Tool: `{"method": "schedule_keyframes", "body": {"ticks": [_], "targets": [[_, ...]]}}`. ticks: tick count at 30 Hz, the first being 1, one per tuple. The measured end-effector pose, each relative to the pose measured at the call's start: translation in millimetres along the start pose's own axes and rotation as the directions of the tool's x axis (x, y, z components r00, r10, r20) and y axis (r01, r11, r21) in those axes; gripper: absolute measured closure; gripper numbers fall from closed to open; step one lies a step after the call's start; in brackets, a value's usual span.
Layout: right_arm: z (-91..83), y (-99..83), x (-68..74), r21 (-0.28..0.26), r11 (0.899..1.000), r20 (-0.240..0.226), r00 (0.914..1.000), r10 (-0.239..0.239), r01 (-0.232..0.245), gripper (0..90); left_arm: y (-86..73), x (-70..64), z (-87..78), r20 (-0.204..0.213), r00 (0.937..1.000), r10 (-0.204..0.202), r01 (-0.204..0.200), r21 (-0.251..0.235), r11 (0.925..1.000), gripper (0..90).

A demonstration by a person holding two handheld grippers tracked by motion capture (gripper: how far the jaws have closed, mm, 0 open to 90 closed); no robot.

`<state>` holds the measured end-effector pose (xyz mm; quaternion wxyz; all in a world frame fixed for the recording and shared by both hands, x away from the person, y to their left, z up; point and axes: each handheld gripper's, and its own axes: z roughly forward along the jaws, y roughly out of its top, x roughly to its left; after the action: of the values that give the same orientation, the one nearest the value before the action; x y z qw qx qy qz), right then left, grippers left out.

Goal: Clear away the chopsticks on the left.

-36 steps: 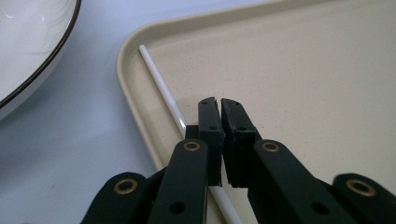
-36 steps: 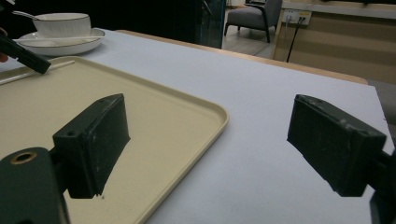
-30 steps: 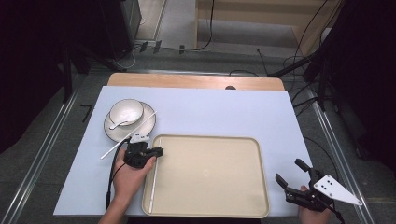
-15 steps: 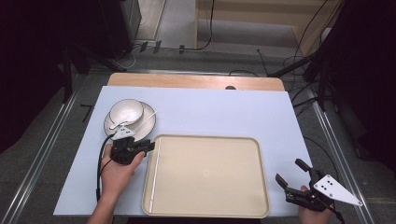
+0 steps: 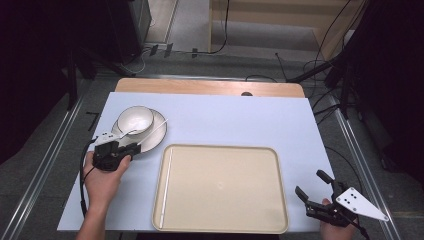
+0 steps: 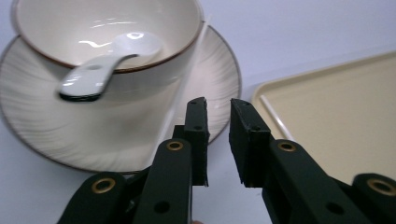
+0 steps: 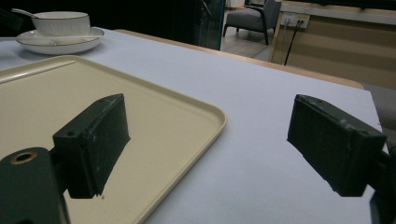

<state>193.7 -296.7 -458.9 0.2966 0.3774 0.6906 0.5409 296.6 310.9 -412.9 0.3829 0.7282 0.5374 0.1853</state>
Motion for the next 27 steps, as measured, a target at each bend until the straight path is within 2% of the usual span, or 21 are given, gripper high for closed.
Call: {"method": "schedule_keyframes", "body": {"ticks": [4, 13, 17, 23, 27], "targets": [[-0.8, 0.8, 0.7, -0.01, 1.0, 0.005, 1.0, -0.003, 0.003, 13.1, 1.9, 12.1, 1.5, -0.008, 0.9998, -0.018, 0.018, 0.013, 0.9998, 81.2], [0.1, 0.1, 0.4, -0.004, 1.0, 0.004, 1.0, -0.002, 0.002, 13.1, 1.5, 19.1, 16.4, -0.054, 0.9985, 0.01, -0.006, 0.066, 0.9978, 78.6], [0.5, 0.1, 1.4, -0.002, 1.0, 0.002, 1.0, -0.003, 0.003, 13.1, 0.2, 18.7, 23.5, -0.045, 0.9988, 0.019, -0.015, 0.102, 0.9947, 77.5], [0.8, -0.3, 0.8, -0.001, 1.0, 0.003, 1.0, -0.002, 0.002, 13.1, 0.3, 18.8, 28.8, -0.045, 0.9988, 0.02, -0.014, 0.129, 0.9915, 76.5], [0.9, -1.0, 0.7, 0.001, 1.0, 0.001, 1.0, 0.003, -0.003, 13.0, 1.4, 19.7, 28.7, -0.01, 0.9999, 0.009, -0.007, 0.146, 0.9893, 78.8]]}}
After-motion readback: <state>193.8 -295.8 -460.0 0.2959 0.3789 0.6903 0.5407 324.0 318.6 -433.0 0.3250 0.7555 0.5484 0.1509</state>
